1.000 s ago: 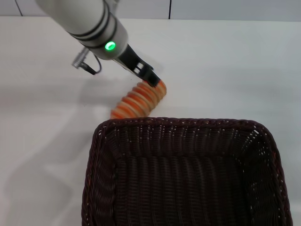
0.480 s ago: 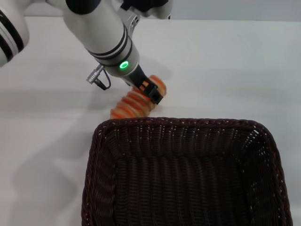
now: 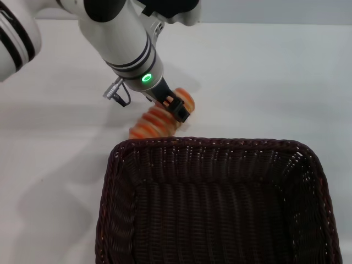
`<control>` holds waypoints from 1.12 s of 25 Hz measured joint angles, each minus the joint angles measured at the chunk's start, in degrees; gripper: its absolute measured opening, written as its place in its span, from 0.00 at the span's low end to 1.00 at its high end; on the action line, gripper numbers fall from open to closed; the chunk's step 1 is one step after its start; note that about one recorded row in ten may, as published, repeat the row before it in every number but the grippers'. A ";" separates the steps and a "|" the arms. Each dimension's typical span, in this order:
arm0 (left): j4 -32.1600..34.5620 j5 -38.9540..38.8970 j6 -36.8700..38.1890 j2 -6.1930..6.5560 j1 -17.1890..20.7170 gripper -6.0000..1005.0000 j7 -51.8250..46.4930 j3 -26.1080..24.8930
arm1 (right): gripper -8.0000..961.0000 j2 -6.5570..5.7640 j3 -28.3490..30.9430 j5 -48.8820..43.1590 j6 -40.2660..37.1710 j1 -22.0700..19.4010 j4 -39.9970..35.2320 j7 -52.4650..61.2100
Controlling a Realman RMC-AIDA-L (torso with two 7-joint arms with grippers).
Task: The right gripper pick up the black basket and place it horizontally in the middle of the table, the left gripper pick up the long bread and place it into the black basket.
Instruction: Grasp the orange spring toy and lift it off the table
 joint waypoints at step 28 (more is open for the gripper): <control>3.94 -2.91 1.24 0.08 -0.55 0.71 3.86 0.95 | 0.39 0.06 -0.25 0.23 1.79 3.32 -0.27 0.00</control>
